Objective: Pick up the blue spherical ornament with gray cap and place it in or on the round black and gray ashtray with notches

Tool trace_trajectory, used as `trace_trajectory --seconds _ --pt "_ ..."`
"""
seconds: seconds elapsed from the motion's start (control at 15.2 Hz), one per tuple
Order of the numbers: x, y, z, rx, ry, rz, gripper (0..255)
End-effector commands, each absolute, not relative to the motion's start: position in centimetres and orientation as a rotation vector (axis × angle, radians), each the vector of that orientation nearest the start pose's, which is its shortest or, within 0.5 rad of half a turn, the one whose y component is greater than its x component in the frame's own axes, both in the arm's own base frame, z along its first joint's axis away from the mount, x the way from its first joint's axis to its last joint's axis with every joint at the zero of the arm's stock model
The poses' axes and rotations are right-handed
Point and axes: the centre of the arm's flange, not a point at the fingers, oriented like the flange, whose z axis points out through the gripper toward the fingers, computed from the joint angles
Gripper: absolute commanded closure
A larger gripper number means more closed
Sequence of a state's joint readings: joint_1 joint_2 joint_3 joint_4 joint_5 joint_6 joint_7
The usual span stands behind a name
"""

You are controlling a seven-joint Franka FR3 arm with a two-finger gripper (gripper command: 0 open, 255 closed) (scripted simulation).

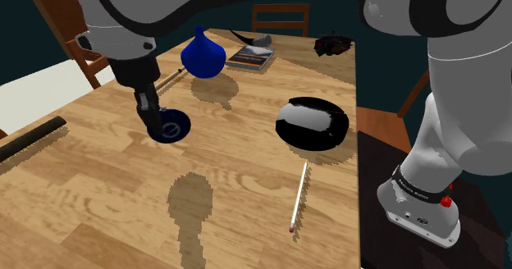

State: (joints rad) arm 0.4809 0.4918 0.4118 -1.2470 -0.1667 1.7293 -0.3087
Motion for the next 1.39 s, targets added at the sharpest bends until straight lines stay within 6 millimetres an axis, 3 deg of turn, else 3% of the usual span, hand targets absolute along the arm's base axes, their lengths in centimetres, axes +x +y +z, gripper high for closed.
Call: trace_trajectory --seconds 0.0,0.79,1.32 --pt "49.6 49.0 51.1 -2.585 -1.729 -0.031 255" --pt "49.6 49.0 57.3 -2.585 -1.729 -0.031 255" --pt "44.6 39.7 57.6 -2.585 -1.729 -0.031 255"
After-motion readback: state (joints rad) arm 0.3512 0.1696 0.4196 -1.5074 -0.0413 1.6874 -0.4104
